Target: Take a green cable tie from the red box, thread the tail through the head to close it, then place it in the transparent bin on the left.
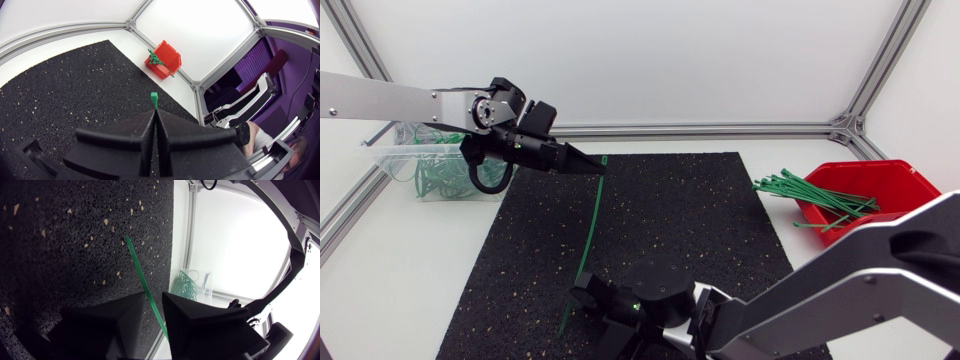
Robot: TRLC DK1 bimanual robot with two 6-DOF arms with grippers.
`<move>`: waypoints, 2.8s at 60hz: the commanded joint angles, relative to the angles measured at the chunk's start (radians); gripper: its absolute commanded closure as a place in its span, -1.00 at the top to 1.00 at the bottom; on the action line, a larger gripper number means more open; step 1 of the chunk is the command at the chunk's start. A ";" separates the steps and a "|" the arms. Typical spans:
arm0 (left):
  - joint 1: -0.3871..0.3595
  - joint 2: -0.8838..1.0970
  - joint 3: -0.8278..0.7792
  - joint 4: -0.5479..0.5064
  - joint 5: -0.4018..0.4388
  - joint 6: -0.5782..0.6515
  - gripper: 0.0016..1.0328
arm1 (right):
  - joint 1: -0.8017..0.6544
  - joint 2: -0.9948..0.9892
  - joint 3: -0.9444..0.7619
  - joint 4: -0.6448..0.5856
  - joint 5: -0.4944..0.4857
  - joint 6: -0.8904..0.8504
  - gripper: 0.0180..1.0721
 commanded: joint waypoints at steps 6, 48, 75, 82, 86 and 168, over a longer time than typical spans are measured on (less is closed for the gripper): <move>-0.011 0.028 0.039 -0.020 0.000 0.021 -0.94 | 0.033 0.038 0.009 -0.015 -0.026 0.037 -0.51; 0.002 0.029 0.087 -0.047 -0.001 0.024 -0.94 | 0.025 -0.087 -0.046 -0.018 -0.051 0.083 -0.64; -0.003 0.046 0.091 -0.047 -0.010 0.028 -0.94 | 0.016 -0.041 -0.071 -0.021 -0.051 0.080 -0.03; -0.011 0.048 0.082 -0.047 -0.012 0.036 -0.94 | -0.002 -0.037 -0.074 -0.021 -0.051 0.079 0.32; -0.014 0.052 0.082 -0.047 -0.012 0.036 -0.94 | -0.024 -0.022 -0.060 -0.021 -0.051 0.069 0.33; -0.020 0.069 0.103 -0.056 -0.015 0.036 -0.94 | 0.007 0.014 -0.072 -0.033 -0.026 0.062 -0.54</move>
